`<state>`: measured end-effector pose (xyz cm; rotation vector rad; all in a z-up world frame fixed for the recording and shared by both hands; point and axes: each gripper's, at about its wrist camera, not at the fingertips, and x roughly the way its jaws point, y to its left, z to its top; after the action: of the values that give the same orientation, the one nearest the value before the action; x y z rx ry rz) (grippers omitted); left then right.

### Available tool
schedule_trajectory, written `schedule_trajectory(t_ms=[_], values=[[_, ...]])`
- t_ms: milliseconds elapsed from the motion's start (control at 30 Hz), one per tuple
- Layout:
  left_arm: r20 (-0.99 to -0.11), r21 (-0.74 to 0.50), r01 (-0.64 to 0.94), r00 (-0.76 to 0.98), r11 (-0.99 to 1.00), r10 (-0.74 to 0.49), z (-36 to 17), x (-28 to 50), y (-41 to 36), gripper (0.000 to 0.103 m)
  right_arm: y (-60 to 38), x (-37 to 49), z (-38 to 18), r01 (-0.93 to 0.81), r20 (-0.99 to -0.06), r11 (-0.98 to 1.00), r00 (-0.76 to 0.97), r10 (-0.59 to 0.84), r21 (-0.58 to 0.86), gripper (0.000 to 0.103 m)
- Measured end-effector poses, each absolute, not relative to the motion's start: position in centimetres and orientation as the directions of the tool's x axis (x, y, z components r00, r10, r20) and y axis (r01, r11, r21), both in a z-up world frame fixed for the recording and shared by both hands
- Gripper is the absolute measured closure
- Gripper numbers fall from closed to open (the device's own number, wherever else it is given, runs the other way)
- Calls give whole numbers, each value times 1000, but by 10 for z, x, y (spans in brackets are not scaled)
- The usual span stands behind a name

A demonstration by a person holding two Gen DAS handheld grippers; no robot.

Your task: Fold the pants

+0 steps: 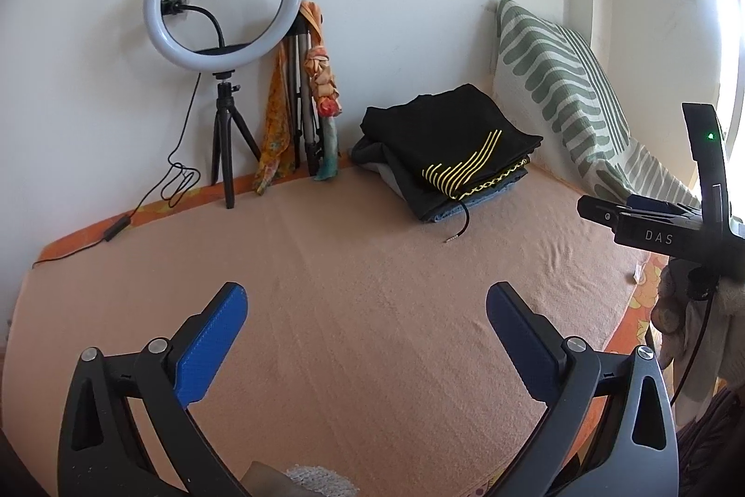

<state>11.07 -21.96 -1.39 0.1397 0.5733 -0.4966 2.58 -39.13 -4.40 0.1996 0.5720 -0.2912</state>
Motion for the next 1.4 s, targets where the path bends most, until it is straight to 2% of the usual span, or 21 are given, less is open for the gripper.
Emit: schedule_trajectory(t_ms=[1400], values=[[-552, -25, 483, 723, 875, -415, -12, 113, -214, 1, -404, 27, -51, 356, -580, 921, 789, -204, 161, 0]])
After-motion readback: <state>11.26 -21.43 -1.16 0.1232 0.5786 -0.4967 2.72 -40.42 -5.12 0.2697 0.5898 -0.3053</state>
